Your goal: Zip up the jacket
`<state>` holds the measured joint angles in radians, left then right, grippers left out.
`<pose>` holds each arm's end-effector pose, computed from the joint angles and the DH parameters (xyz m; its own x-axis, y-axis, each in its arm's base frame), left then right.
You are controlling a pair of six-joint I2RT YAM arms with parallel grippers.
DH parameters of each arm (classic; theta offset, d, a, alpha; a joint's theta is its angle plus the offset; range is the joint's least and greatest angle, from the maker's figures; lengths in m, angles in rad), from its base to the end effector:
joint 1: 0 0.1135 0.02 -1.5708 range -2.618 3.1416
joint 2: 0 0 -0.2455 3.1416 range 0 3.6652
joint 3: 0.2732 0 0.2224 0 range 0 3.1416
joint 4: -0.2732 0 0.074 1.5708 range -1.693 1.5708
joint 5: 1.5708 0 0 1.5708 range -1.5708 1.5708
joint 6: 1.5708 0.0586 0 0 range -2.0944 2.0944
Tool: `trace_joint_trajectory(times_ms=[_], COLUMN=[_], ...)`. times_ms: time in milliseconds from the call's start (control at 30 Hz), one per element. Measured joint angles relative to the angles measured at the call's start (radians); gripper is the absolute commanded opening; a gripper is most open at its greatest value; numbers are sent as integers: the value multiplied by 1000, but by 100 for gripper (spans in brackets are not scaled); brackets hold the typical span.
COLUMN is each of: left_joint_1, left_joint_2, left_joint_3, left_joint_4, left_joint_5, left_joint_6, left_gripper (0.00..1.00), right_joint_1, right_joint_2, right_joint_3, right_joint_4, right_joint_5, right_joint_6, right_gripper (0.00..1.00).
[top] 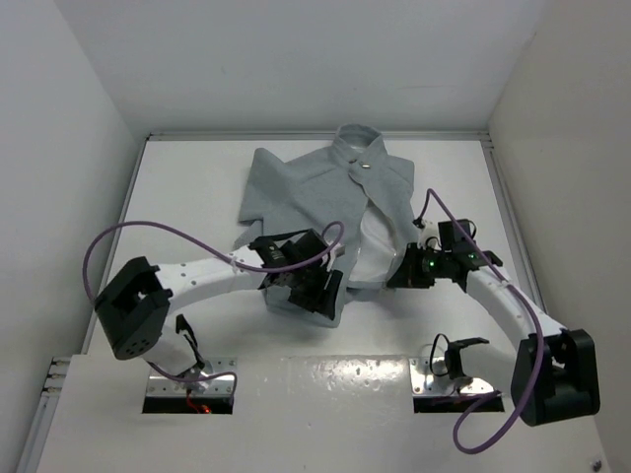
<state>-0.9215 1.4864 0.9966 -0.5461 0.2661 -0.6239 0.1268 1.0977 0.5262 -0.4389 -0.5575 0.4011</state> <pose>0.1589 -0.2348 0.1980 -0.9185 0.2778 -0.2815 0.3856 0.7871 -0.4814 0.1811 0.0543 0.1619 -0.9244 0.2162 -0.3144 -0.0275 0.7840 0.6201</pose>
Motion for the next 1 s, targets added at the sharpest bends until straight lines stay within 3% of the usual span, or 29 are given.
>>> trace_joint_trajectory(times_ms=[100,267,533,567,600,700,1000], left_joint_1=[-14,-2,134,147,160,187,102], left_joint_2=[71,219,394,396,391,331,96], left_joint_3=[1,47,220,222,215,150,55], left_joint_4=[-8,-56,-103,-87,-68,20,108], left_joint_5=[-2,-108,-360,-365,-362,-327,-220], left_joint_6=[-36,-70,28,60,89,158,188], left_gripper=[64,60,62,65,77,100,100], right_joint_1=[0,1,2,2,2,2,2], right_joint_2=[39,79,123,128,132,134,132], right_joint_3=[32,84,106,106,106,106,106], right_joint_4=[1,-14,-6,-2,4,24,50], right_joint_5=[0,1,-32,-35,-38,-47,-48], right_joint_6=[3,-9,-20,-19,-18,-14,-7], right_gripper=[0,0,0,0,0,0,0])
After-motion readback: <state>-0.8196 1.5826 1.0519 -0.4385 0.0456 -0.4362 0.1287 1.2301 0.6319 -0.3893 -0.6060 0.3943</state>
